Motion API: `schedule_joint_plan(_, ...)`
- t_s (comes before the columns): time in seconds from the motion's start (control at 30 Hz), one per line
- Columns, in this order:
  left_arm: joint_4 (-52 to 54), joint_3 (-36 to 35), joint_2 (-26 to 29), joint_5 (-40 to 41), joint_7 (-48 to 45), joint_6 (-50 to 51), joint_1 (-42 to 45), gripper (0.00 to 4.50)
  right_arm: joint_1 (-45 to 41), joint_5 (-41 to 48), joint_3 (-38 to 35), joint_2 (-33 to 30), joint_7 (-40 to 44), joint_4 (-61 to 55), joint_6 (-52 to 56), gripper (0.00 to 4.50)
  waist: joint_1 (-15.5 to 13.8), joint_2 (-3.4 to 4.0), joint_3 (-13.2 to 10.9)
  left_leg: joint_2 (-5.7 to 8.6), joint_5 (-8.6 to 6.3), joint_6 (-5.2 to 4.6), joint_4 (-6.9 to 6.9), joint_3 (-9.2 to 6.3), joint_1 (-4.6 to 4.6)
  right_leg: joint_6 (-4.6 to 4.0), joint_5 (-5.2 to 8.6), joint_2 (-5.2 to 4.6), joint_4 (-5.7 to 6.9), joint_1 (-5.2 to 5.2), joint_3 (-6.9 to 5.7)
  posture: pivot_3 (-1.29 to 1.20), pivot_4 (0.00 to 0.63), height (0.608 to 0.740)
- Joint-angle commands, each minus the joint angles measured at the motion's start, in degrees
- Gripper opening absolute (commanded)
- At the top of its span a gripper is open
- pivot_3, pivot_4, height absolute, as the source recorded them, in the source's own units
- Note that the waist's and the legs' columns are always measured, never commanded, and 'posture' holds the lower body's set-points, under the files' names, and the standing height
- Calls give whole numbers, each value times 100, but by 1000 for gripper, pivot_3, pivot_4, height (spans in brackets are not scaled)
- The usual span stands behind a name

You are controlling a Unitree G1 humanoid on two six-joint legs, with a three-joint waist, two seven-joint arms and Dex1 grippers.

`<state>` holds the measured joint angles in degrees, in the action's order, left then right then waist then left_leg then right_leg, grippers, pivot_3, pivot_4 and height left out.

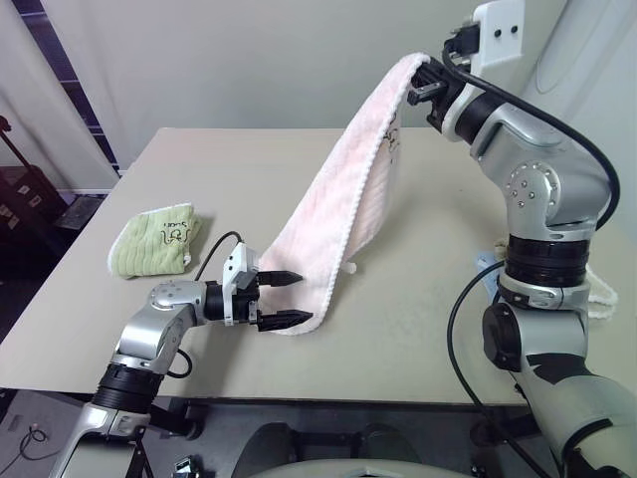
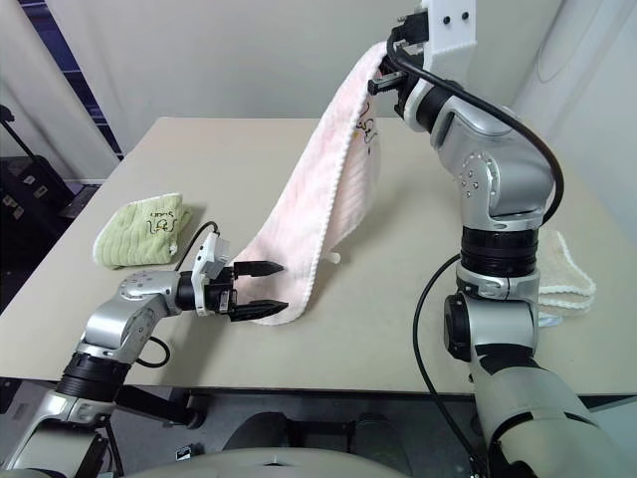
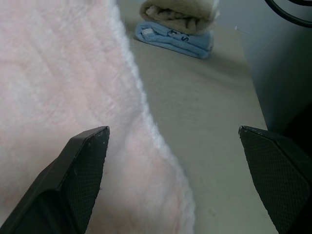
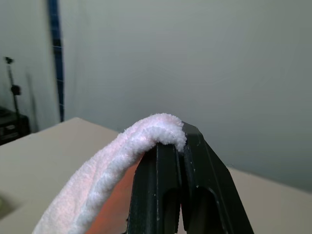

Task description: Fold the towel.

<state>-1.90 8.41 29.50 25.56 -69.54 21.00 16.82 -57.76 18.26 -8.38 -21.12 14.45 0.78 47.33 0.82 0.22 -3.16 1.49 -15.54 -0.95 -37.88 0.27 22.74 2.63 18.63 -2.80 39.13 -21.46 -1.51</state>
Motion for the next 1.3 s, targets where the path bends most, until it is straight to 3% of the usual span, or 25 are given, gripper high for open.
schedule_joint_plan(0.03,6,203,-34,-230,94,50,291,4500,-336,-82,-141,39,-261,178,-63,27,-2,0,0,0,0,0,0,0,0,0,0,0,1,-1,0,0,0,740)
schedule_joint_plan(0.37,-124,872,38,-760,180,704,782,4500,-199,-254,-87,68,-542,619,-242,27,21,1,0,0,1,-1,2,0,1,1,0,5,6,-5,-1,0,0,740)
schedule_joint_plan(0.73,2010,1569,-114,-926,1337,2459,383,4500,16,-558,79,22,-587,587,-436,27,11,0,0,-1,1,-1,0,0,-1,2,0,5,8,-1,0,0,0,740)
schedule_joint_plan(0.83,2676,1799,-361,-928,1887,3080,352,4105,78,-617,90,6,-562,548,-441,0,-4,0,-1,0,1,-1,0,0,0,2,0,5,6,2,0,0,0,740)
schedule_joint_plan(0.97,2944,1744,-524,-960,2420,3364,266,4105,118,-658,86,-14,-546,558,-454,0,-4,0,-1,-1,2,-2,-3,0,-8,3,0,10,9,7,0,0,0,740)
schedule_joint_plan(1.1,3407,1237,-680,-612,2711,3287,-41,4105,167,-673,81,-32,-500,586,-493,0,11,1,-1,-3,2,-2,0,0,-19,2,0,14,12,12,1,0,0,740)
schedule_joint_plan(1.3,4051,949,-418,-416,2979,3335,-545,4105,212,-681,123,10,-437,634,-566,0,-1,1,-1,-2,3,0,-1,0,-19,2,0,14,11,15,1,0,0,740)
